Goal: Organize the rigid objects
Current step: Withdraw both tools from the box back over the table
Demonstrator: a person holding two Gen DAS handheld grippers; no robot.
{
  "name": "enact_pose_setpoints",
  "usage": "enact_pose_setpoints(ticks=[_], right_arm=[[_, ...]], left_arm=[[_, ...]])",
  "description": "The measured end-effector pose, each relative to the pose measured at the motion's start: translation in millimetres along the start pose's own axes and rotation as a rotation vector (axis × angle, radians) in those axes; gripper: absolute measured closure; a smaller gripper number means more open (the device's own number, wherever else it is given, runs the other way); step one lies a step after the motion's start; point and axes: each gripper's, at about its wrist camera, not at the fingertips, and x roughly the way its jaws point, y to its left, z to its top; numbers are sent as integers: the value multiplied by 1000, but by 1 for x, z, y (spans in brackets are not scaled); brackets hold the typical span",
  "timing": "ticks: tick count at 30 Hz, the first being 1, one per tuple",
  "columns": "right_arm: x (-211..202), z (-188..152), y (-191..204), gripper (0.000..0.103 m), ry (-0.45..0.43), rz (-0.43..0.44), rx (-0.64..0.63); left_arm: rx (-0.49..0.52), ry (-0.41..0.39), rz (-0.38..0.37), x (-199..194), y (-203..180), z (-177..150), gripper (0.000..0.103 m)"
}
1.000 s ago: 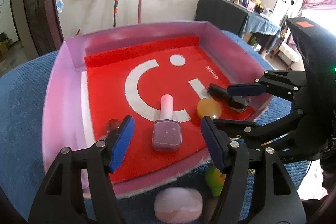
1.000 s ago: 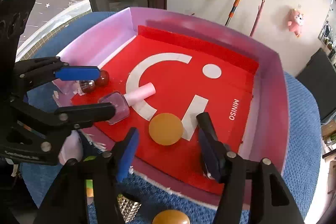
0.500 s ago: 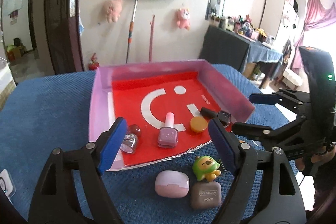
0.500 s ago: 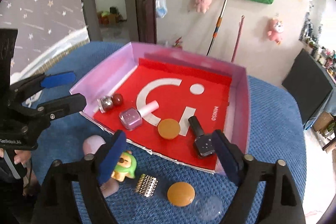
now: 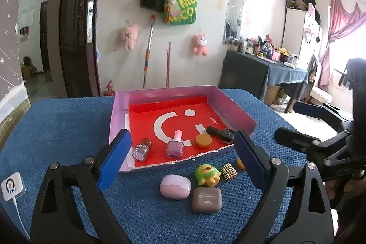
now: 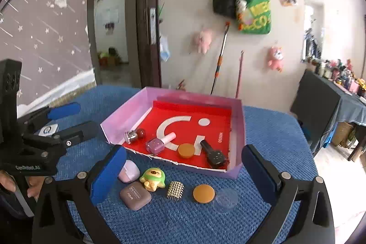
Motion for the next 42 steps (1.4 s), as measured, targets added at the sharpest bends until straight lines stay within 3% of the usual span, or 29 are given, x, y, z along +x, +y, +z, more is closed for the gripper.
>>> enact_pose_setpoints(ticks=[7, 11, 21, 42], right_arm=[[-29, -39, 1, 0, -76, -46, 50], [-32, -70, 2, 0, -107, -108, 49], [-17, -120, -16, 0, -62, -140, 164], [8, -144, -19, 0, 5, -135, 203]], left_arm=[[0, -48, 28, -13, -17, -32, 10], [-4, -24, 32, -8, -27, -57, 10], [-52, 25, 59, 4, -37, -96, 10], [-71, 116, 81, 27, -32, -116, 10]])
